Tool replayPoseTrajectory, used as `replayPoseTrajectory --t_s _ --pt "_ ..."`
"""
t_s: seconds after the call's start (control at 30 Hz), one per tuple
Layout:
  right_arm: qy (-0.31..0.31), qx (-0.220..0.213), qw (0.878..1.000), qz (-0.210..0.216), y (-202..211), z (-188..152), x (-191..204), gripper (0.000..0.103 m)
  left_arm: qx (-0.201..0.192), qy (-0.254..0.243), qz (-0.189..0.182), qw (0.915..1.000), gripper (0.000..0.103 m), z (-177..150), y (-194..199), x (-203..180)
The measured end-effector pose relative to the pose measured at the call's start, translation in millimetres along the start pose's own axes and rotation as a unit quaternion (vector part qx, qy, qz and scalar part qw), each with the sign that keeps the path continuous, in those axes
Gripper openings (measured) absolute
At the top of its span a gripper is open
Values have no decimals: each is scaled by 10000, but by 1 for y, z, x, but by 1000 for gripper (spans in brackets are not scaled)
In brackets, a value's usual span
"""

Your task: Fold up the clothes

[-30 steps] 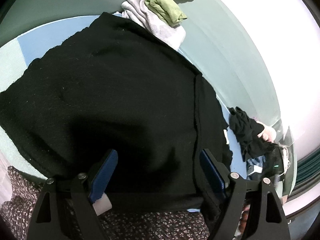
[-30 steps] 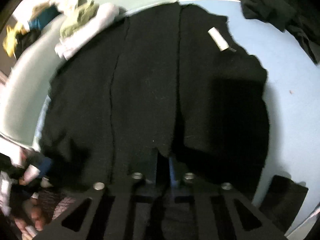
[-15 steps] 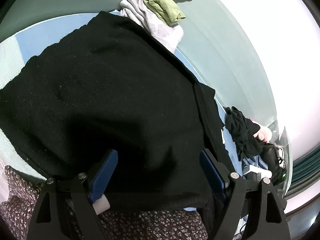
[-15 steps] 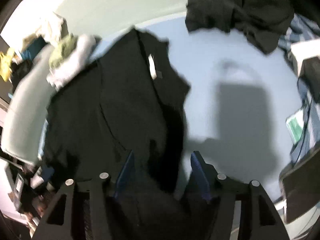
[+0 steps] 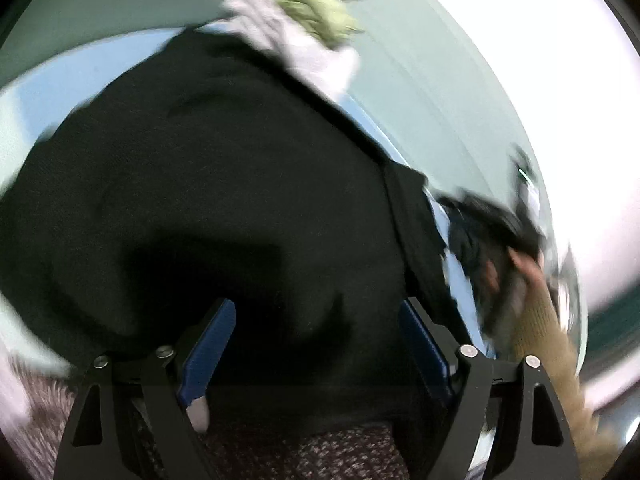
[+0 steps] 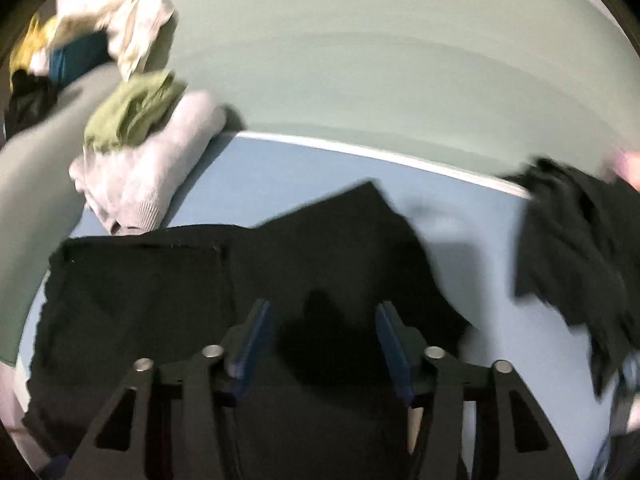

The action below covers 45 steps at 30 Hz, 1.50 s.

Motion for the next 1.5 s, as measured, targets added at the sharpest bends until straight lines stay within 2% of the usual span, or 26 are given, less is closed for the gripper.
replayPoseTrajectory --t_s 0.03,0.07,0.1,0.13,0.17,0.2,0.27,0.33,0.43,0.6,0.67,0.77,0.83,0.93,1.0,1.13,1.17,1.23,1.3,1.4,1.43,1.5 --pt "108 100 9999 21 -11 4 4 36 -102 -481 125 9987 62 14 -2 -7" --pt "253 182 9995 27 -22 7 10 32 -173 -952 411 9945 40 31 -10 -9" --pt "365 259 9990 25 -33 10 15 30 -104 -1192 596 9910 24 48 -22 -8" --pt "403 343 9986 -25 -43 11 16 25 -78 -1222 815 9891 20 72 -39 5" --pt "388 431 9981 -190 -54 11 13 19 -62 -1224 1041 9870 19 97 -57 19" --pt "358 457 9975 -408 -63 14 7 19 -38 -1093 1289 9856 19 118 -73 39" --pt "258 250 9977 -578 -74 27 -3 18 70 -687 1721 9827 19 152 -102 79" --pt "30 56 9982 -602 -80 47 -11 18 196 -216 1799 9833 19 169 -122 106" --pt "4 63 9954 -951 -103 73 -23 14 200 381 1603 9861 19 188 -140 133" --pt "-31 -71 9897 -1427 -136 105 -30 16 24 420 1615 9860 19 203 -153 134" --pt "-334 -241 9927 -1136 -125 106 -27 17 102 504 1572 9862 19 205 -156 137" --pt "-235 -719 9965 -347 -77 89 4 17 420 734 1408 9864 19 207 -159 143" --pt "341 -469 9973 -459 -66 59 30 16 750 870 1355 9841 19 209 -162 147" --pt "820 130 9943 -670 -83 14 51 15 1219 888 1437 9781 19 213 -168 149" --pt "1074 0 9894 -982 -96 12 58 14 1558 658 1599 9725 19 215 -172 148" --pt "678 -97 9865 -1490 -125 47 48 11 2031 252 1834 9615 19 218 -179 146" --pt "616 -111 9847 -1624 -134 60 46 5 2158 188 1870 9582 19 219 -181 146" --pt "326 43 9842 -1740 -160 83 34 4 2328 135 1872 9543 19 220 -183 148" --pt "185 72 9836 -1793 -174 100 23 2 2386 126 1836 9535 19 221 -185 150" --pt "378 88 9831 -1786 -182 113 19 2 2281 -68 1907 9548 19 221 -184 150" --pt "315 4 9870 -1577 -180 115 16 4 2230 -69 1947 9552 19 221 -183 150" --pt "-314 -425 9937 -985 -158 115 2 44 2104 -47 2026 9564 19 221 -182 151"
Point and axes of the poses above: each gripper's, at about its wrist camera, not at the fingertips, and y roughly against the way its jaws point, x to its left, z to its top, the point moved 10 cm from there along -y, roughly the way its jaws point, and after that the axes turned 9 degrees about z, right-handed, at the moved point
